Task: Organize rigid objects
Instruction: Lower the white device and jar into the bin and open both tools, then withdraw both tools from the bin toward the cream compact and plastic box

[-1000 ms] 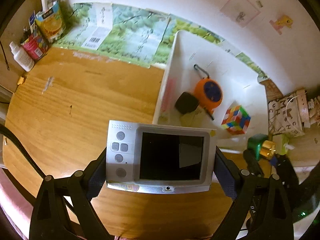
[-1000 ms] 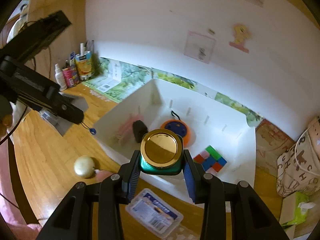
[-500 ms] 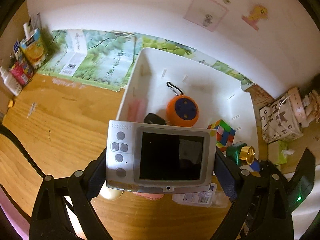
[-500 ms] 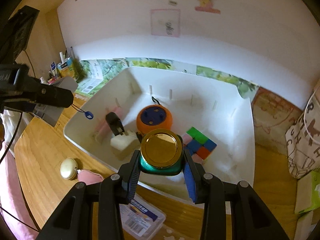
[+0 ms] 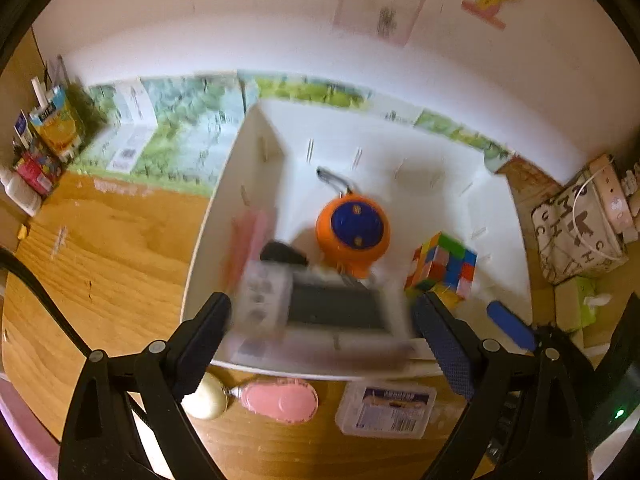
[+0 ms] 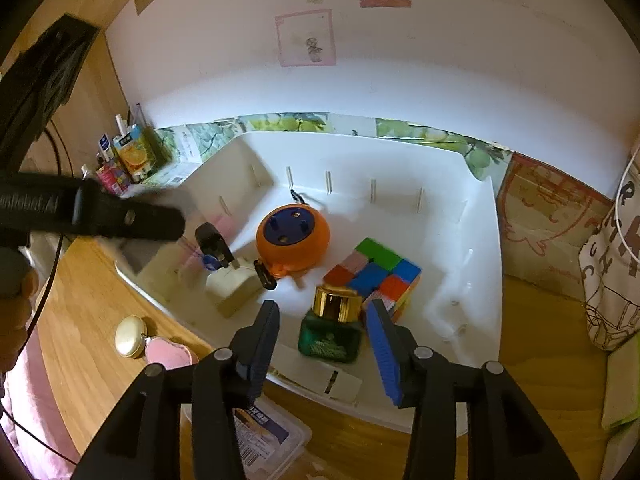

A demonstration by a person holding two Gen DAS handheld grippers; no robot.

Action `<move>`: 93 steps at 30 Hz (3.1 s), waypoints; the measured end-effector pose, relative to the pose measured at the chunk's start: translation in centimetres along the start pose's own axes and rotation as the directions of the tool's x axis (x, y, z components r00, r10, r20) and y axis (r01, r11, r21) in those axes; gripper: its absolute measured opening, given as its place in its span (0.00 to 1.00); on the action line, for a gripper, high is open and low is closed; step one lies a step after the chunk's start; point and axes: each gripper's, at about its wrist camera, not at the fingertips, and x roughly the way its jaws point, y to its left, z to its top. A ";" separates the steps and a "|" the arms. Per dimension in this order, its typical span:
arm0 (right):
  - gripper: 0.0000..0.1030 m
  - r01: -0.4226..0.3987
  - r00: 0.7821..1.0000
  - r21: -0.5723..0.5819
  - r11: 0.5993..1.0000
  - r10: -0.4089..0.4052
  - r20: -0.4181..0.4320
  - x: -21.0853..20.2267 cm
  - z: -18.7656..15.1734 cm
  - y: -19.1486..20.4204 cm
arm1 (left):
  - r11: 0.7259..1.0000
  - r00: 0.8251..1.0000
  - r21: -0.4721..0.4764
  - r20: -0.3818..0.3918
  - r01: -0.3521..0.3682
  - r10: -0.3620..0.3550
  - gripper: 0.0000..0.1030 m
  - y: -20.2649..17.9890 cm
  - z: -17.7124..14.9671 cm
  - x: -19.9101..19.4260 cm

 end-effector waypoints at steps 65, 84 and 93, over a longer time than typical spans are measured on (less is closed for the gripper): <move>0.79 0.266 0.963 0.594 0.760 -0.240 -0.124 -5.2 -8.9 7.1 | 0.919 0.994 0.380 -0.020 0.108 -0.108 0.92 12.4 -5.8 -4.6; 0.79 0.369 0.924 0.749 0.551 -0.302 -0.233 -3.8 -13.9 4.5 | 0.832 0.955 0.527 -0.296 0.173 -0.011 0.92 11.0 -9.3 3.5; 0.79 0.414 0.908 0.728 0.546 -0.306 -0.286 -2.8 -14.4 3.4 | 0.829 0.932 0.530 -0.361 0.178 0.031 0.91 10.3 -9.9 5.4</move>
